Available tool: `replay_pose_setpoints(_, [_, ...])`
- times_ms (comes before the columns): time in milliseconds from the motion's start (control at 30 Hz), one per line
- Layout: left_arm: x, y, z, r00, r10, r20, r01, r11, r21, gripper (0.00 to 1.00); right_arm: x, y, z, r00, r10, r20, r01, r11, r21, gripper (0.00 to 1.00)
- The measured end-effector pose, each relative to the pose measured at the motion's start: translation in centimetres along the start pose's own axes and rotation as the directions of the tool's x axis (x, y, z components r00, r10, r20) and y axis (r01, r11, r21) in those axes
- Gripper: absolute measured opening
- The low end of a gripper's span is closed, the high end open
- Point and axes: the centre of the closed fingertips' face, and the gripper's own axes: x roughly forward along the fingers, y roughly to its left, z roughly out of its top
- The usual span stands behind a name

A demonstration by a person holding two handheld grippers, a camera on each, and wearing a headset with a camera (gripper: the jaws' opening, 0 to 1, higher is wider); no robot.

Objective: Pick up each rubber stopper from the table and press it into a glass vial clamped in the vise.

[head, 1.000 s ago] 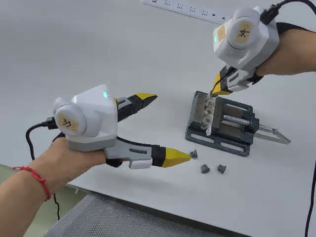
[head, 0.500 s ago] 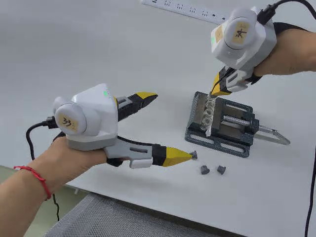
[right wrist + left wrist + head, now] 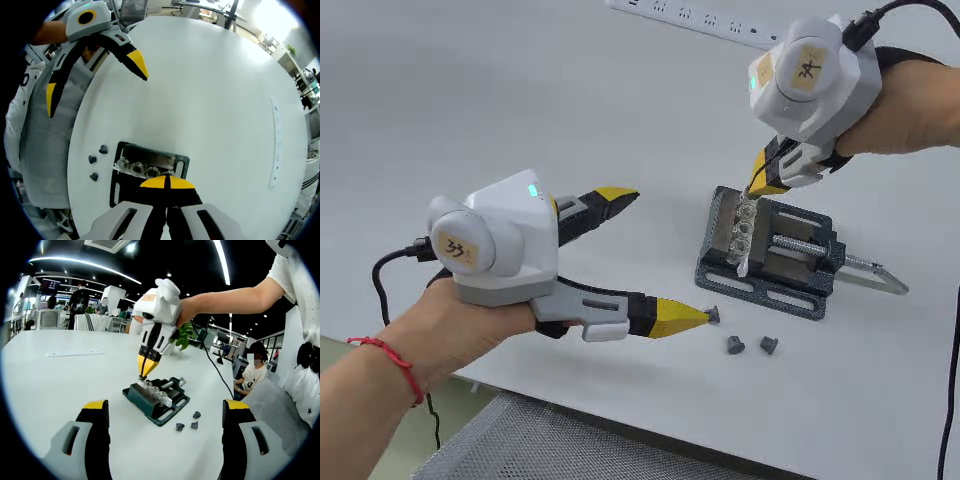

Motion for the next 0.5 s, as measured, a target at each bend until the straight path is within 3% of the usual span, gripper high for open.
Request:
replay_pose_setpoints(300, [0.23, 0.05, 0.15, 1.0, -0.003, 0.004, 0.003, 1.0, -0.001, 0.93, -0.06, -0.23, 0.1, 1.0, -0.002, 0.005, 0.002, 1.0, -0.005, 0.0])
replay_pose_setpoints(500, [0.27, -0.16, 0.3, 1.0, -0.003, 0.006, 0.003, 1.0, 0.001, 0.93, -0.04, -0.48, 0.06, 0.9972, -0.041, 0.062, 0.041, 0.999, 0.008, 0.0])
